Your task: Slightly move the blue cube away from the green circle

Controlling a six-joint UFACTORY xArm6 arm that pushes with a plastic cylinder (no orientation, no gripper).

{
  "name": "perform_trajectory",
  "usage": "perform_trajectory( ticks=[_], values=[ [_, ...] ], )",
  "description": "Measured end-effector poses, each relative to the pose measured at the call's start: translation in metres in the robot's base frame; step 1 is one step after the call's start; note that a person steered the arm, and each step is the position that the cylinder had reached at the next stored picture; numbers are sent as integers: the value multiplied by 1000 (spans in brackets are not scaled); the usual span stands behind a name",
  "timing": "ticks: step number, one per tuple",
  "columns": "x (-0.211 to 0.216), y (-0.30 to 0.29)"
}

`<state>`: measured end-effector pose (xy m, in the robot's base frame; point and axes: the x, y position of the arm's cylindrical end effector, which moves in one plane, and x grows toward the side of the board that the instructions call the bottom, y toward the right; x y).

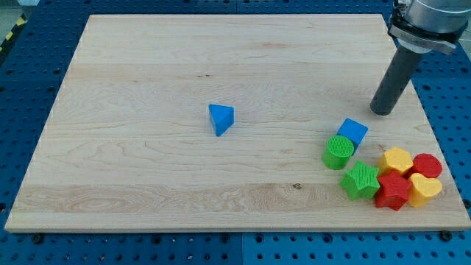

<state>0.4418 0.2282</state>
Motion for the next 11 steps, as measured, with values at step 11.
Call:
perform_trajectory(
  ticks=[11],
  values=[
    [36,-85]
  ],
)
